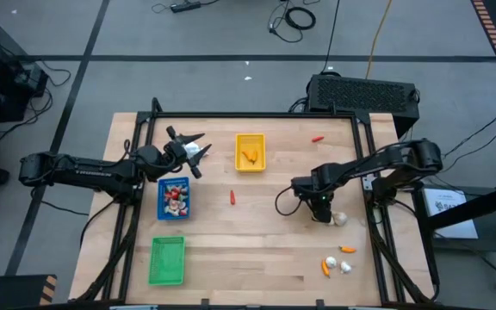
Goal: Sort produce into baskets
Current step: Put the orange chili pepper into the yellow bin
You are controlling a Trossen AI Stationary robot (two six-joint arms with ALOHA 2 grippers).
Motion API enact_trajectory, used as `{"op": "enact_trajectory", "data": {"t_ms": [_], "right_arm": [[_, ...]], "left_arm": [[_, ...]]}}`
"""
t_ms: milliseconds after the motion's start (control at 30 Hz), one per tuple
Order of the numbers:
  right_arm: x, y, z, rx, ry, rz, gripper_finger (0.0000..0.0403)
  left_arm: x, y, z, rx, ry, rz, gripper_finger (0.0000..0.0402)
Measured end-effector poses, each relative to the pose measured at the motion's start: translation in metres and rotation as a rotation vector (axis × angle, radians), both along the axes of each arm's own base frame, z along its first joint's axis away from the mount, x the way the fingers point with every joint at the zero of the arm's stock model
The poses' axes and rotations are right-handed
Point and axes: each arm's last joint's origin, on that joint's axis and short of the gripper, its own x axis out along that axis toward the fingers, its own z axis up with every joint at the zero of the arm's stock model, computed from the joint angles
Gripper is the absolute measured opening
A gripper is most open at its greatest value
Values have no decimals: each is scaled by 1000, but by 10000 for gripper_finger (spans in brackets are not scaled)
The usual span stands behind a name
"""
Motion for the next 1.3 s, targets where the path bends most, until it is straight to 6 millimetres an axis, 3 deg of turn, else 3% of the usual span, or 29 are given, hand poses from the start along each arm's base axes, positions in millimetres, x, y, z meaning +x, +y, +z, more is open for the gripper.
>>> {"op": "enact_trajectory", "data": {"t_ms": [233, 533, 667, 833, 1033, 1300], "right_arm": [[0, 0, -10, 0, 27, 20, 104], [0, 0, -9, 4, 19, 11, 39], [2, 0, 0, -5, 35, -17, 27], [20, 1, 24, -5, -24, -31, 31], [64, 0, 61, -11, -364, 33, 35], [119, -7, 104, -231, -998, 305, 36]], "left_arm": [[0, 0, 0, -1, -1, -3, 198], [0, 0, 0, -1, -1, -3, 198], [0, 0, 0, -1, -1, -3, 198], [0, 0, 0, 0, -1, -3, 198], [0, 0, 0, 1, -2, -3, 198], [0, 0, 0, 1, -2, -3, 198]]}}
